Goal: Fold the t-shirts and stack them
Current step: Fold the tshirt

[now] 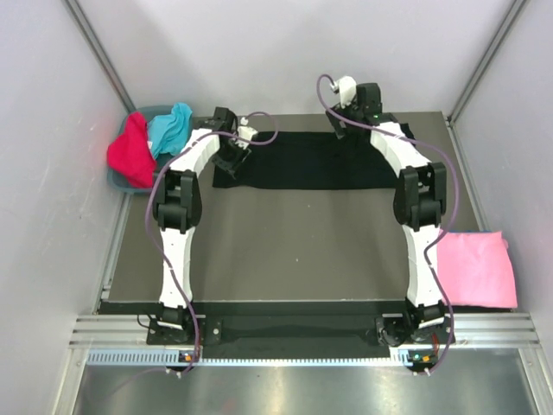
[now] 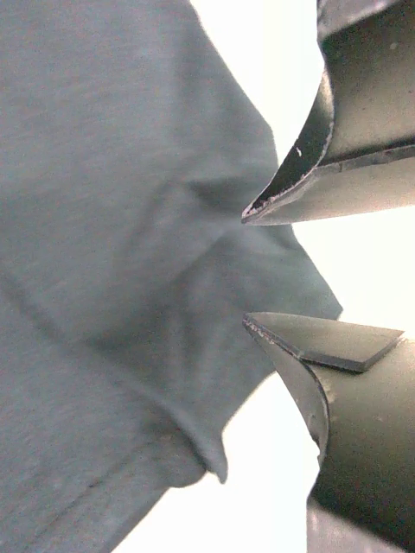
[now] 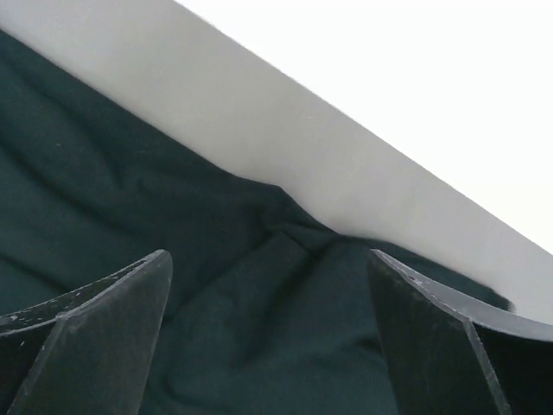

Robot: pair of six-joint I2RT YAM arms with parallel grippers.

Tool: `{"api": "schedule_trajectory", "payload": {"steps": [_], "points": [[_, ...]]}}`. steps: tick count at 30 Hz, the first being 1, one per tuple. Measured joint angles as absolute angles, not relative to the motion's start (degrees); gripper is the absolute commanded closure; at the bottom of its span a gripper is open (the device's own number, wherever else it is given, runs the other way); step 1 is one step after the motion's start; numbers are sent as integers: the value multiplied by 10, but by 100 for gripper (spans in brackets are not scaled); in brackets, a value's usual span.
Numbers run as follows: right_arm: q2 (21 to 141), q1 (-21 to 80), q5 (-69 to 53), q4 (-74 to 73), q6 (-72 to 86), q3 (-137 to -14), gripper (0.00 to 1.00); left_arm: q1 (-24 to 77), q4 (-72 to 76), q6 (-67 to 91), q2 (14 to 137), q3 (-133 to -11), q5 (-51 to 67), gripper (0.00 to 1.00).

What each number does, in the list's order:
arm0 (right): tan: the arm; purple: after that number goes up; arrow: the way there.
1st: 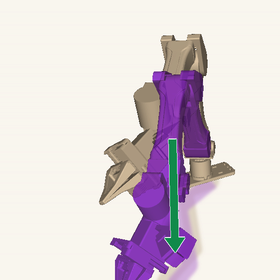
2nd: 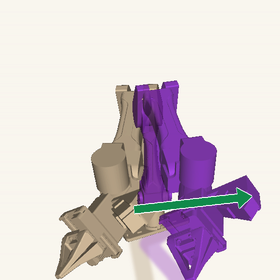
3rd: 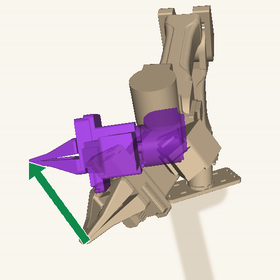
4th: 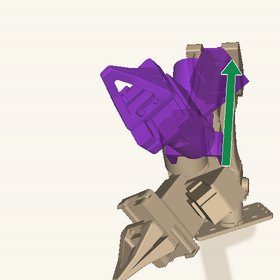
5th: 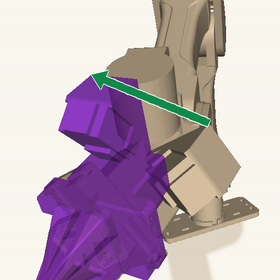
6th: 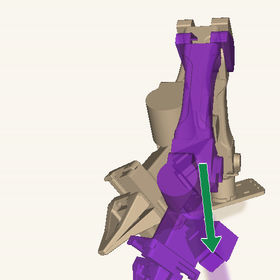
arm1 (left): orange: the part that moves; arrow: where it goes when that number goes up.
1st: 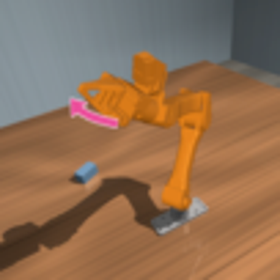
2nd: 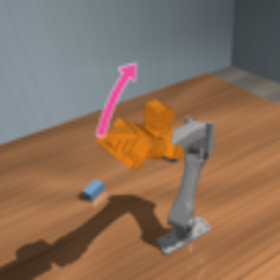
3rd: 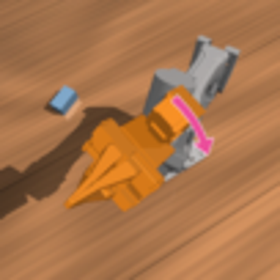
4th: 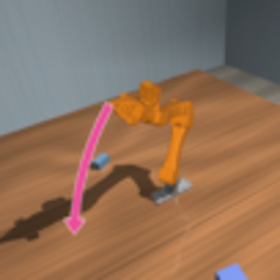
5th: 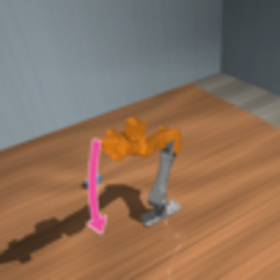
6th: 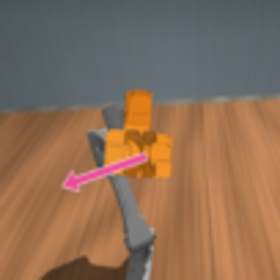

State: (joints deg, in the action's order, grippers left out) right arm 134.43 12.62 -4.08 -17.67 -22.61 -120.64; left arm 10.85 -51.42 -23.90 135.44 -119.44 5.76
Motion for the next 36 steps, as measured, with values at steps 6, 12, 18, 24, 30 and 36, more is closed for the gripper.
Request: {"api": "schedule_trajectory", "payload": {"steps": [6, 12, 18, 24, 30, 36], "points": [[1275, 125, -32, -187, -218, -1194, 6, 106, -572, -381, 1280, -1158, 66, 53], [1251, 127, -31, -193, -218, -1171, 6, 107, -592, -469, 1202, -1078, 67, 52], [1251, 130, -31, -219, -221, -1153, 6, 107, -602, -495, 1218, -1074, 66, 52], [1250, 131, -30, -223, -232, -1147, 6, 107, -601, -495, 1286, -1108, 59, 53], [1249, 131, -26, -224, -234, -1135, 6, 106, -599, -495, 1318, -1108, 38, 66], [1249, 131, -23, -223, -234, -1133, 6, 105, -585, -494, 1317, -1095, 2, 90]]}}
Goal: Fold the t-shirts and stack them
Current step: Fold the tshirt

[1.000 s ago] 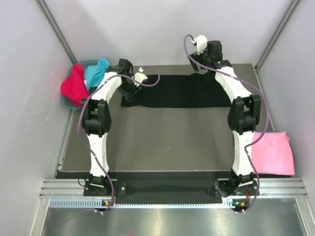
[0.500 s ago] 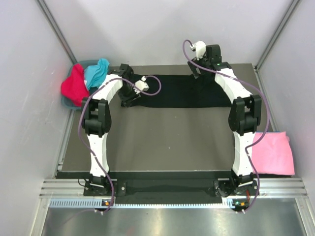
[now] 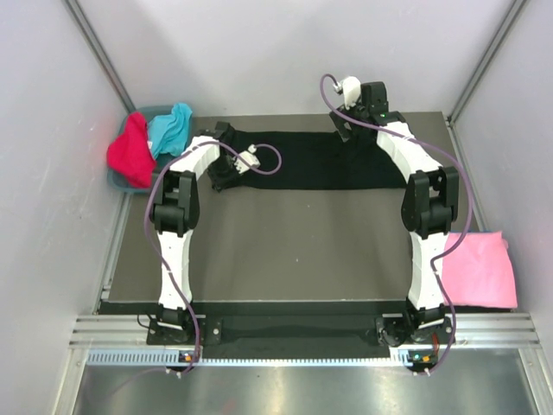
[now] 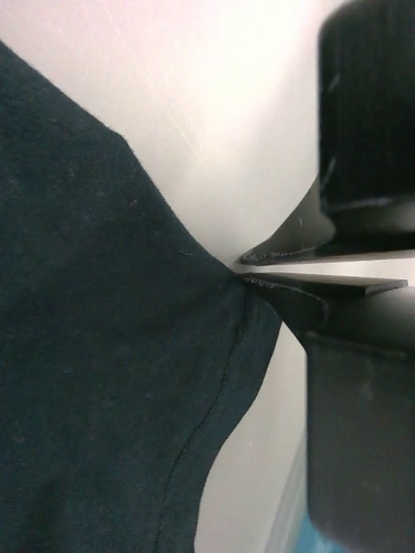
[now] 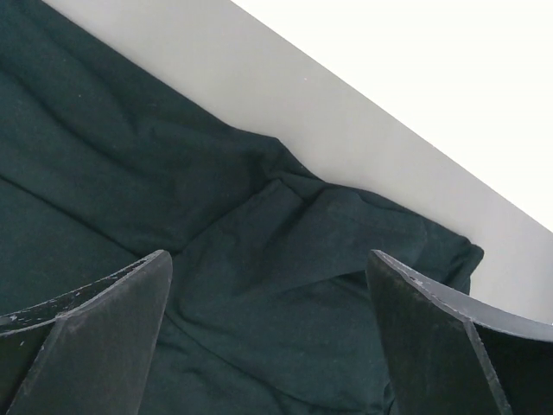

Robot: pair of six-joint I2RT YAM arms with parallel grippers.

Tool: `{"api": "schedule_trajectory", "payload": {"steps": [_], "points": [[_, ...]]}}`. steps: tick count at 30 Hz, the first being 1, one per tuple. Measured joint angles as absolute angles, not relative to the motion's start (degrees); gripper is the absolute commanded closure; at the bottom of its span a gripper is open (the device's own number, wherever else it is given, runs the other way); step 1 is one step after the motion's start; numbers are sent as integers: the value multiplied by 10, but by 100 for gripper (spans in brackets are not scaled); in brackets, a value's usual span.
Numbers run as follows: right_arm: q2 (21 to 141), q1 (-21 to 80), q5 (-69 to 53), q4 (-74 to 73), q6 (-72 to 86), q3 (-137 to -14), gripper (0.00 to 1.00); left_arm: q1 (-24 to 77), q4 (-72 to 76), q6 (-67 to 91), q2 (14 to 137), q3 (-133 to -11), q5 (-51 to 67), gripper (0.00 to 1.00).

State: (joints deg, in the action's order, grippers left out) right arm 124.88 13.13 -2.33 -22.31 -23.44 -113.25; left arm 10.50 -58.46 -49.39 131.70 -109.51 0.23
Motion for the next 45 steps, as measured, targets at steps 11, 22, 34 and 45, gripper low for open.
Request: {"api": "schedule_trajectory", "payload": {"steps": [11, 22, 34, 45], "points": [[1249, 135, -25, -223, -234, -1133, 6, 108, -556, -485, 1297, -1060, -24, 98], [1249, 136, -27, -223, -233, -1133, 6, 106, -531, -498, 1248, -1019, -25, 69], [1249, 136, -27, -224, -234, -1133, 5, 106, -510, -502, 1294, -1056, -39, 61], [1249, 136, -26, -223, -239, -1133, 5, 107, -519, -494, 1297, -1056, -38, 100]]}}
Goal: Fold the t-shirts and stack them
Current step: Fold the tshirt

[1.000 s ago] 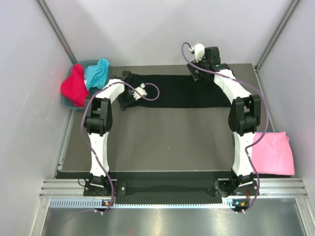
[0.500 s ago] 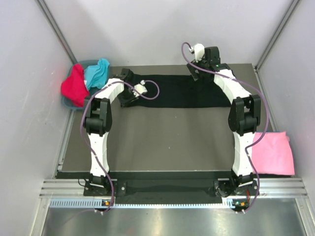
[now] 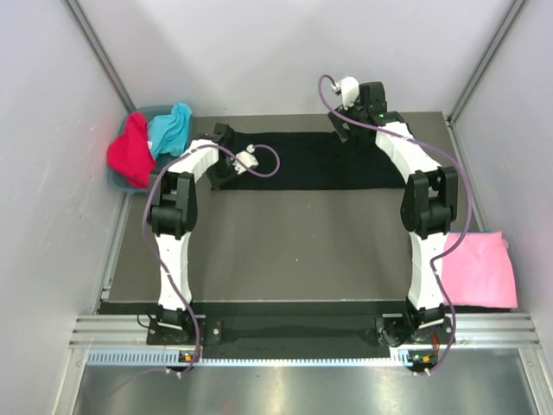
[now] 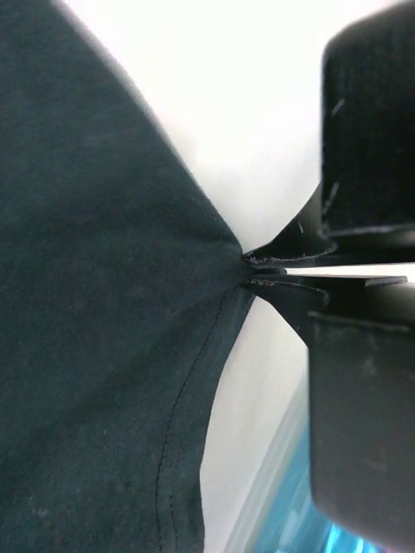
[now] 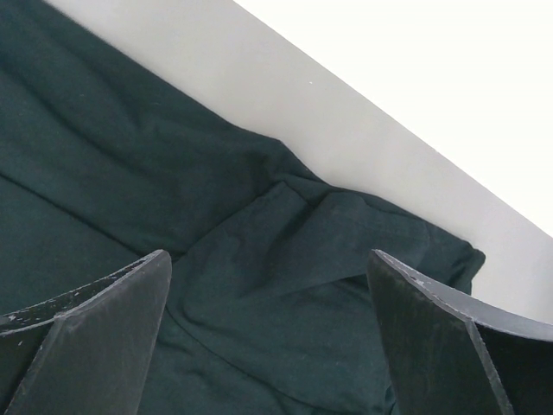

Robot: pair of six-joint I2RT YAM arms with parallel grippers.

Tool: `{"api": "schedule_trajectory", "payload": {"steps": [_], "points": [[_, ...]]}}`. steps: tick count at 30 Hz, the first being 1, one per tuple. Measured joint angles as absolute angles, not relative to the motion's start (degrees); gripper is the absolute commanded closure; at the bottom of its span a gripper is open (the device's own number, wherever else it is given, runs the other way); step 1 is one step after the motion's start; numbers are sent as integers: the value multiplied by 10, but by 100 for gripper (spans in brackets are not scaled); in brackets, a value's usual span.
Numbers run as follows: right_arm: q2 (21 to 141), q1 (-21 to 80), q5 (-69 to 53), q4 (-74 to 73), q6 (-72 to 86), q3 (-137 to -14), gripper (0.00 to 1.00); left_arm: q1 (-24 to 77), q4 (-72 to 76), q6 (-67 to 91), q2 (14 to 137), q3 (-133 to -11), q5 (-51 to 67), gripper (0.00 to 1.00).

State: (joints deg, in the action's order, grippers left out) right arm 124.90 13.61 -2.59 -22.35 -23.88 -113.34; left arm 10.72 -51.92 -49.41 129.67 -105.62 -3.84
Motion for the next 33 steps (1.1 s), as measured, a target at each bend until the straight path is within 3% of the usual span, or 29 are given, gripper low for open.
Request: {"api": "schedule_trajectory", "payload": {"steps": [13, 15, 16, 17, 19, 20, 33], "points": [[1280, 114, 4, -222, -175, -1158, 10, 129, -608, -453, 1073, -766, 10, 100], [1299, 112, -2, -235, -173, -1183, 11, 142, -627, -446, 1036, -740, 21, 93], [1313, 111, -8, -243, -173, -1203, 12, 149, -638, -443, 1021, -731, 27, 80], [1328, 111, -14, -251, -173, -1224, 16, 157, -650, -440, 1007, -724, 35, 75], [1352, 111, -34, -266, -173, -1257, 18, 169, -675, -433, 990, -717, 48, 64], [1359, 112, -43, -270, -174, -1264, 18, 174, -688, -429, 983, -717, 55, 63], [1399, 166, -92, -311, -226, -1302, 20, 176, -687, -341, 1024, -822, 88, 63]]}}
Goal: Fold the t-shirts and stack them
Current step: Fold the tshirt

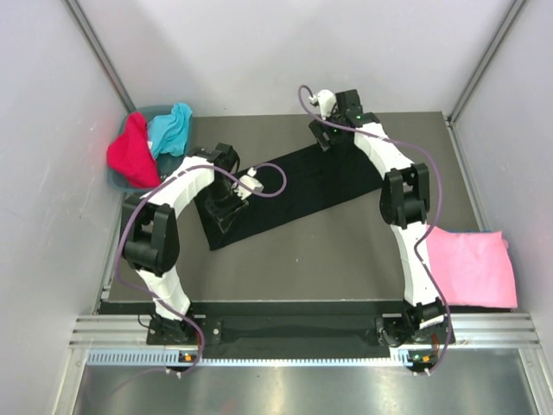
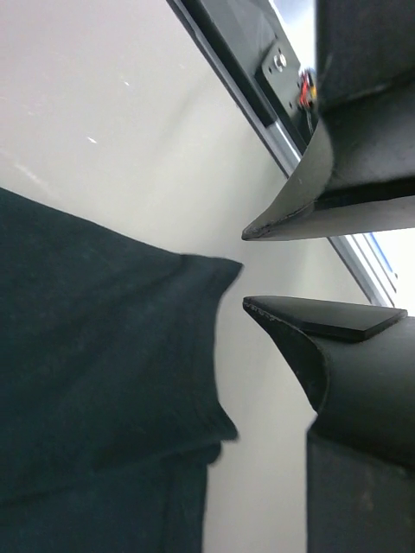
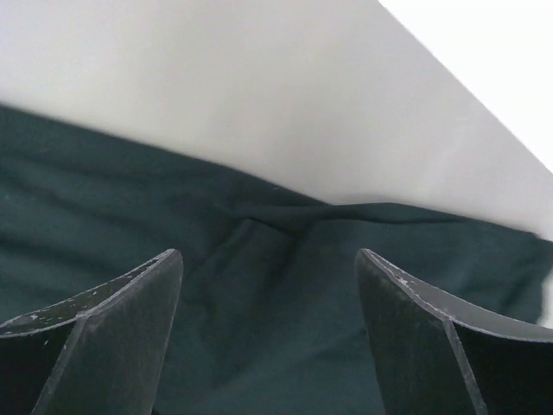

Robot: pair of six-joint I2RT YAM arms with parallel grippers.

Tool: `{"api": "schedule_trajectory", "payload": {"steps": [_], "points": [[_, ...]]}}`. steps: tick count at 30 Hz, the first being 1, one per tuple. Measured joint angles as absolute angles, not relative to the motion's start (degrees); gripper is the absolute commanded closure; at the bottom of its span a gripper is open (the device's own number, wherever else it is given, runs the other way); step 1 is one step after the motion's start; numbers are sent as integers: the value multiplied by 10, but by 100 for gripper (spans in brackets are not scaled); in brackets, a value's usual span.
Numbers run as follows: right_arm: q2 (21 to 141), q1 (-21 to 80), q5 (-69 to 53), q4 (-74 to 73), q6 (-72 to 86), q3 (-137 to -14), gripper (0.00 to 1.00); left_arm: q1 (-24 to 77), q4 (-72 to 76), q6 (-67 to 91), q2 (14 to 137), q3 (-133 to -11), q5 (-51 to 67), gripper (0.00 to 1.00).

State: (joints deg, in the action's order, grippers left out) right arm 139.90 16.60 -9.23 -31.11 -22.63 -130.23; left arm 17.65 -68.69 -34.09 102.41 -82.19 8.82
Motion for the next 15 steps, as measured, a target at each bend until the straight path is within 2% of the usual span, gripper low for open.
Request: {"api": "schedule_trajectory", "payload": {"steps": [7, 13, 15], "points": [[1447, 171, -95, -330, -223, -1324, 21, 176, -681, -316, 1045, -824, 103, 63], [1471, 171, -96, -341, -211, -1355, 26, 176, -672, -312, 1045, -825, 116, 63], [1474, 171, -96, -341, -209, -1363, 31, 176, -670, -312, 1045, -826, 119, 63]]}}
